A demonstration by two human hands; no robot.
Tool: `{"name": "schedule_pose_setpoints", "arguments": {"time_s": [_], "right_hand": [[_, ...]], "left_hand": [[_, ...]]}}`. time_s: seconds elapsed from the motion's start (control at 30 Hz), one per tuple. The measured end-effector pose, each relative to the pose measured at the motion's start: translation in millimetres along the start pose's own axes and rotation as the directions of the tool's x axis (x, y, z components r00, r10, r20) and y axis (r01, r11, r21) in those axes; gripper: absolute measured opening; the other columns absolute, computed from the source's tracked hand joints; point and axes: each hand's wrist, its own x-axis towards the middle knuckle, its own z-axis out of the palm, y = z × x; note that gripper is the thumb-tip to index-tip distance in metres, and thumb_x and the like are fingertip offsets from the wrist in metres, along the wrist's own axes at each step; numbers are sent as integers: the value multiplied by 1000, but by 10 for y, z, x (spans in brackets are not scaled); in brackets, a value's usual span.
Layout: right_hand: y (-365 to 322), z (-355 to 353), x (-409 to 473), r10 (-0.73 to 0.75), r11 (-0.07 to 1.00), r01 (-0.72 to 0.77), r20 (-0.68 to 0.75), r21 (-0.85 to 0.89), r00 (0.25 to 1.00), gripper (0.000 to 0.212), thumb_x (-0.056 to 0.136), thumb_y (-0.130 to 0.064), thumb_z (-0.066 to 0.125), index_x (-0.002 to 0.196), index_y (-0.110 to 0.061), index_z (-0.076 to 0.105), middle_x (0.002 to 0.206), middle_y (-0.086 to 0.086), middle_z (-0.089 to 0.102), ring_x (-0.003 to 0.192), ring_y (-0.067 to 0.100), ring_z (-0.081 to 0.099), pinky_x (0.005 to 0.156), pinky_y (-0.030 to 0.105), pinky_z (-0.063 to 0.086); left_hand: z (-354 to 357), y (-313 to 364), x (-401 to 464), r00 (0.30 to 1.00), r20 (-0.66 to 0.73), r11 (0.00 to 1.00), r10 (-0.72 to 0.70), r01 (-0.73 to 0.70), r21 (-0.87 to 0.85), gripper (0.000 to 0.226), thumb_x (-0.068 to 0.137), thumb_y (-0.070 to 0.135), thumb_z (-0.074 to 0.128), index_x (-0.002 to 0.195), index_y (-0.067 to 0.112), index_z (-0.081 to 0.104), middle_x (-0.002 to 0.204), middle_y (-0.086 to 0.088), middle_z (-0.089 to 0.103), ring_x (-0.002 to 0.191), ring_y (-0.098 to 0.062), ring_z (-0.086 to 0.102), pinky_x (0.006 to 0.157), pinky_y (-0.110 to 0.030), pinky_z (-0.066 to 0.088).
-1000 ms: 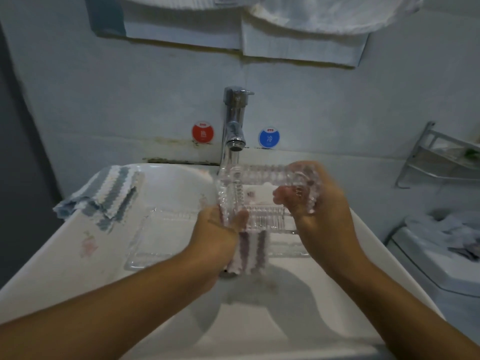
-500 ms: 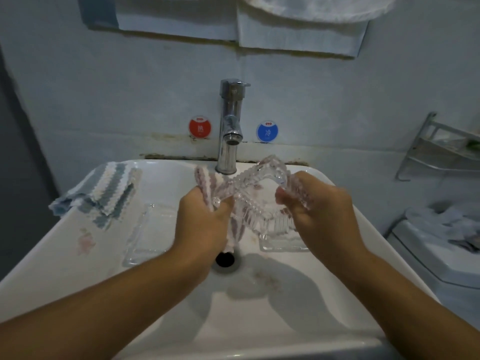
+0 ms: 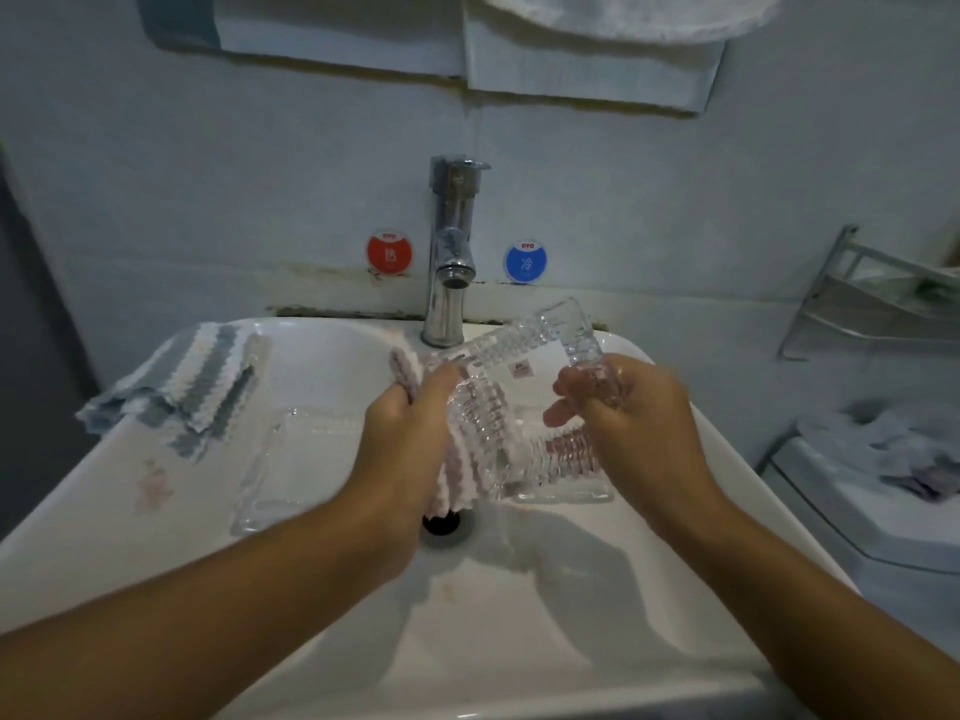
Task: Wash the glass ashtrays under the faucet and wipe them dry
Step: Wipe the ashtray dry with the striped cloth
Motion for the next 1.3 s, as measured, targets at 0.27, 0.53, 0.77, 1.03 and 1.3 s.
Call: {"name": "schedule_pose_setpoints", "arguments": {"time_s": [0.27,0.53,0.77,1.03,1.3], "right_hand": [[-7,50,-27,353,883,-430,338,188,872,40,102,-46,50,101,-13,72,102,7,76,88,25,69,68,32,48],[-24,56,-51,305,890,-407,395,206,867,35,106,-40,44,101,-20,72,92,-4,78,87,22,72,76,37,52],[-30,46,-28,391,862,-470,340,191,855,36,104,-40,50,110,-13,72,111,3,75,113,30,65,108,52,44],[-3,97,-22,426,849,-501,340,170,838,38,104,-41,49,112,-10,68,114,8,71,103,27,66,86,42,54],[-39,66,-26,469,835,-533,328,140,820,33,105,-38,49,112,-11,68,111,9,71,101,33,66,90,43,52]], "left_hand": [[26,181,-67,983,184,980,-3,39,-197,58,102,57,30,109,20,73,101,-8,78,92,-26,75,92,-47,53],[-11,102,-47,883,424,958,-203,267,-99,99,83,86,9,122,19,71,117,-13,73,110,-31,69,101,-50,47],[-32,86,-2,942,249,974,-225,225,28,79,83,84,24,109,29,75,101,-5,78,94,-27,75,92,-50,54],[-44,123,21,936,284,953,-209,260,-157,71,96,70,30,126,17,68,118,-14,72,108,-36,69,101,-54,48],[27,107,-97,906,316,958,-281,285,32,81,84,83,21,103,27,75,87,-28,67,78,-32,71,81,-48,59]]}}
